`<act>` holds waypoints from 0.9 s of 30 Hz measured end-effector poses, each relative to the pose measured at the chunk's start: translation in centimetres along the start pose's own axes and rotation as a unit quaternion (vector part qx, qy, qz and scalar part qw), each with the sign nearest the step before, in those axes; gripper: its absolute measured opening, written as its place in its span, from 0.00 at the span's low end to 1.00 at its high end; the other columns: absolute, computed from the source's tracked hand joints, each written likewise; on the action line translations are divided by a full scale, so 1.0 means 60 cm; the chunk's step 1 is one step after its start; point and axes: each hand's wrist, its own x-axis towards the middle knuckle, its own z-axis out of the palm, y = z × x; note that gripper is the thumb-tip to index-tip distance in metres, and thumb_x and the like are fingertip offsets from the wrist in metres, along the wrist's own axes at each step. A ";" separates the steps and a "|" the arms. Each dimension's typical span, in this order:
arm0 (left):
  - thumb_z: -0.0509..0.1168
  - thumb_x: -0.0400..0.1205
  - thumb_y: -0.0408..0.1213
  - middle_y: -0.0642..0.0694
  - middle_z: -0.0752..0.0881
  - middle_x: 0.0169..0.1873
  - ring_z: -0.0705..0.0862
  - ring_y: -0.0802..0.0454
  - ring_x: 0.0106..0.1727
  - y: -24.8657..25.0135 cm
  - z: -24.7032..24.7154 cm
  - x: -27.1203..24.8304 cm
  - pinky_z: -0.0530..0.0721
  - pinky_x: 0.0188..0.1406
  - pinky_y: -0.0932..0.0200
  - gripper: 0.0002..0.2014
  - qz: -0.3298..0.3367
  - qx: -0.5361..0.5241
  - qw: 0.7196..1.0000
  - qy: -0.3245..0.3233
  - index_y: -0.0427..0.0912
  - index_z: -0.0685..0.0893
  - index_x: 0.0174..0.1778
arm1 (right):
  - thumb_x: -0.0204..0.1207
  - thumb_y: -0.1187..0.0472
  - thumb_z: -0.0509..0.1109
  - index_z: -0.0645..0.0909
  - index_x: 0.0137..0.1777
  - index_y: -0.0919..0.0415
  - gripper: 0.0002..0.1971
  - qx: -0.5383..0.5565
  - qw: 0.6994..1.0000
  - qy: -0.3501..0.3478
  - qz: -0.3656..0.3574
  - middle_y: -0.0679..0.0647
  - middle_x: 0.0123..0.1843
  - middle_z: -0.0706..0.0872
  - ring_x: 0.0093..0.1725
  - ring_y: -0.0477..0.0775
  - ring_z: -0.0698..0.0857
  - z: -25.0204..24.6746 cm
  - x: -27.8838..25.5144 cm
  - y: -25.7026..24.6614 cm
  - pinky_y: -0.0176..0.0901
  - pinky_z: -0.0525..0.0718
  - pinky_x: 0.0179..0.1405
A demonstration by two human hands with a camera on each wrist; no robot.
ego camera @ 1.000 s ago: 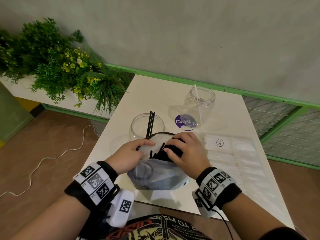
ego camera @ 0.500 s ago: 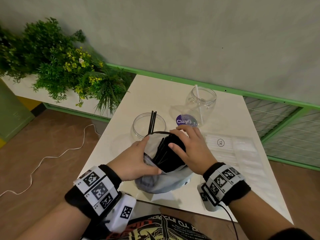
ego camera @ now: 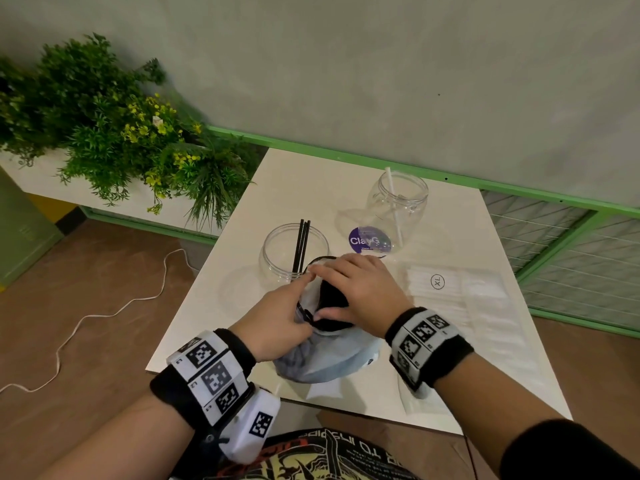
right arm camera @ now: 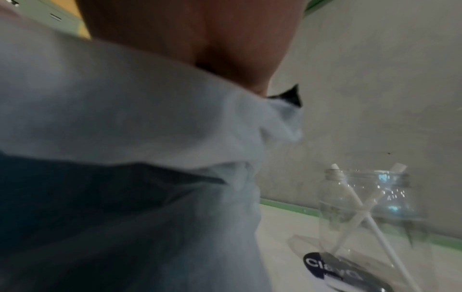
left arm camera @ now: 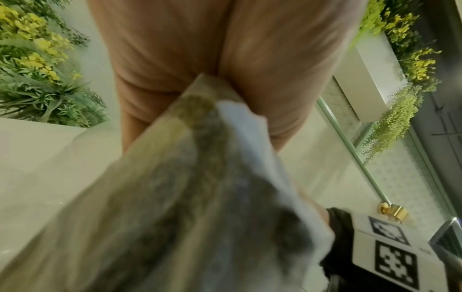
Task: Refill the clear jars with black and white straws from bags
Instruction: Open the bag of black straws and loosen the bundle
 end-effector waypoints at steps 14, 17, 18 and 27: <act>0.72 0.75 0.31 0.57 0.86 0.46 0.84 0.64 0.50 -0.024 0.001 -0.002 0.76 0.45 0.78 0.25 -0.014 -0.090 0.985 0.147 0.57 0.74 0.63 | 0.75 0.58 0.71 0.81 0.56 0.60 0.12 0.048 0.979 0.191 0.043 0.56 0.52 0.82 0.51 0.58 0.78 -0.033 -0.021 -0.029 0.47 0.77 0.53; 0.72 0.75 0.31 0.59 0.86 0.44 0.85 0.63 0.49 -0.025 0.003 0.001 0.78 0.46 0.74 0.24 -0.015 -0.099 0.983 0.154 0.57 0.75 0.62 | 0.77 0.66 0.68 0.84 0.50 0.65 0.06 0.106 0.985 0.139 0.010 0.56 0.46 0.85 0.43 0.56 0.83 -0.026 -0.056 -0.053 0.44 0.81 0.42; 0.72 0.75 0.31 0.59 0.86 0.43 0.85 0.63 0.49 -0.025 0.003 0.002 0.78 0.46 0.74 0.24 -0.013 -0.100 0.983 0.152 0.57 0.75 0.63 | 0.76 0.67 0.69 0.85 0.51 0.64 0.06 0.100 0.988 0.112 0.023 0.55 0.46 0.85 0.42 0.55 0.84 -0.020 -0.064 -0.056 0.43 0.83 0.41; 0.67 0.76 0.22 0.62 0.85 0.48 0.82 0.73 0.51 -0.015 0.006 0.007 0.74 0.48 0.80 0.31 0.032 -0.122 0.987 0.097 0.57 0.73 0.70 | 0.78 0.59 0.68 0.85 0.59 0.58 0.12 0.203 0.959 0.025 0.195 0.51 0.49 0.89 0.50 0.53 0.81 -0.008 -0.045 -0.063 0.50 0.81 0.53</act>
